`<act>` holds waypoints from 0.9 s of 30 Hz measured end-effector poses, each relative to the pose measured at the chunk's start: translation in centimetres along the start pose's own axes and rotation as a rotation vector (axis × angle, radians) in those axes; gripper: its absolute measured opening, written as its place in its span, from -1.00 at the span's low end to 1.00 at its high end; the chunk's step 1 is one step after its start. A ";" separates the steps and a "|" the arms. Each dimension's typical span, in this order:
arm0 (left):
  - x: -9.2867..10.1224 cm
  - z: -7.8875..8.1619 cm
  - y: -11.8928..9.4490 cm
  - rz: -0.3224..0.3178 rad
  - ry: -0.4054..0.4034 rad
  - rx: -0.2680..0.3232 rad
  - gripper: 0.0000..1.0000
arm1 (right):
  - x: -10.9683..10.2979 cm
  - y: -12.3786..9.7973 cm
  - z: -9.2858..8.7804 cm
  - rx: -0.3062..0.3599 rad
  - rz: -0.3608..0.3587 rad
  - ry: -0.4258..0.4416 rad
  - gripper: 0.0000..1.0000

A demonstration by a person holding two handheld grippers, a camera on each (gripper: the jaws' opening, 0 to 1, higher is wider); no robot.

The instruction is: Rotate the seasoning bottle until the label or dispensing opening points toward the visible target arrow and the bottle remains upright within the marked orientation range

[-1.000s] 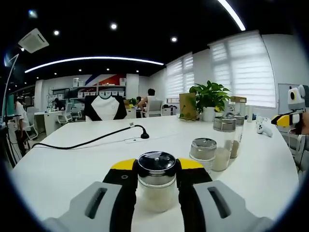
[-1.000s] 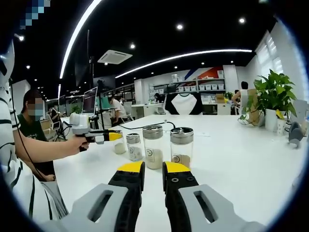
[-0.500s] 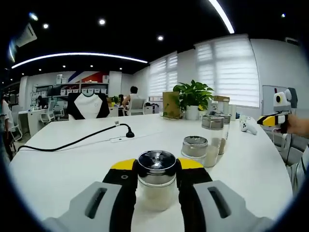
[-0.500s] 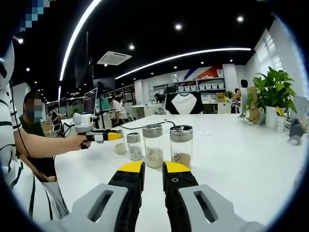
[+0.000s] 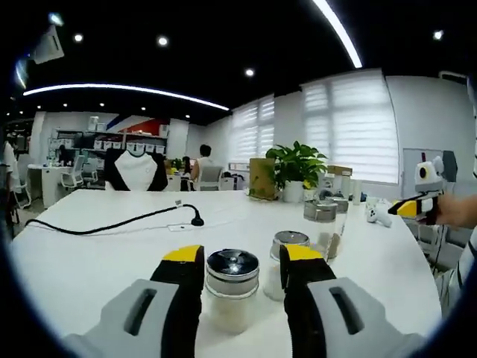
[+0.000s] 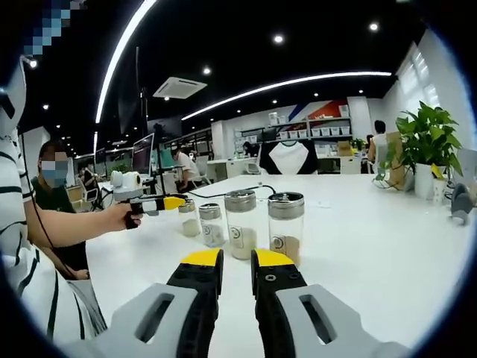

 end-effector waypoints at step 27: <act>-1.6 -0.9 1.7 0.181 0.134 -0.084 0.08 | 0.0 -0.1 -0.4 -0.017 -0.023 -0.018 -0.76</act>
Point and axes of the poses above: the point that each gripper's makers call its tool centre point, and the gripper's own axes: y roughly forward along the fingers, x roughly to its right, z roughly out of its top, the point moved 5 cm from there along -y, roughly backward along the fingers, and after that the axes turned 8 degrees about x, right-handed, at the moved point
